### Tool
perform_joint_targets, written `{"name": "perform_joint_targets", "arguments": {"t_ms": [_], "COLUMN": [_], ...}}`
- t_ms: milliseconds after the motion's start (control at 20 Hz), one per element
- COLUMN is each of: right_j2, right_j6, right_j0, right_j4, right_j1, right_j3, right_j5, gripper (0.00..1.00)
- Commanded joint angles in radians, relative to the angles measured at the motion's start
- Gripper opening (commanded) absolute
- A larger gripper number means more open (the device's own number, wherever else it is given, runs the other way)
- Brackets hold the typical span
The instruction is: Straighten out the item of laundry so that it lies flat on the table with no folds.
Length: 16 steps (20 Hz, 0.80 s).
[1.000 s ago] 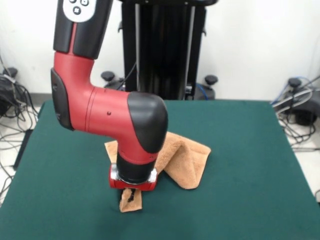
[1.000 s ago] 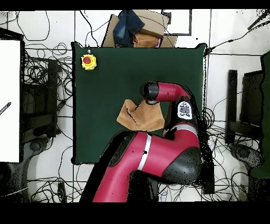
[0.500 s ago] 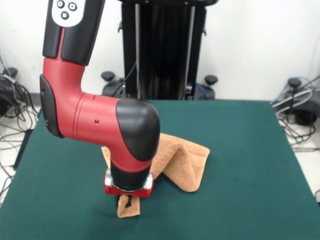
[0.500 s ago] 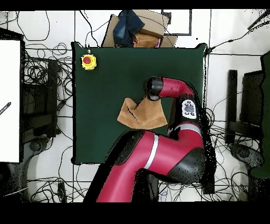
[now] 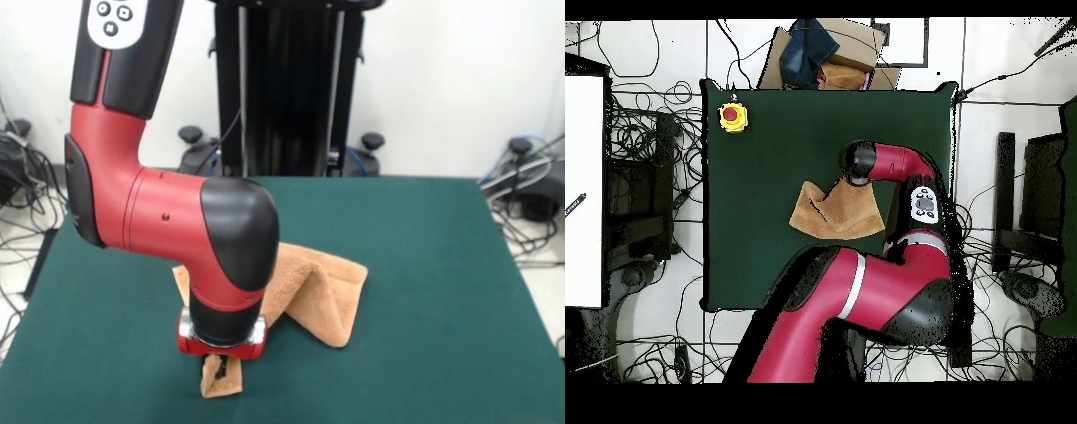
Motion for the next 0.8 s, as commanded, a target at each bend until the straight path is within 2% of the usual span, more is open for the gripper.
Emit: {"name": "perform_joint_targets", "arguments": {"t_ms": [50, 800], "right_j2": [0.086, 0.098], "right_j6": [-0.084, -0.115], "right_j0": [-0.004, -0.015], "right_j4": [-0.086, -0.115], "right_j1": [0.034, 0.012], "right_j3": [-0.022, -0.028], "right_j5": [-0.138, -0.149], "gripper": [0.0, 0.0]}}
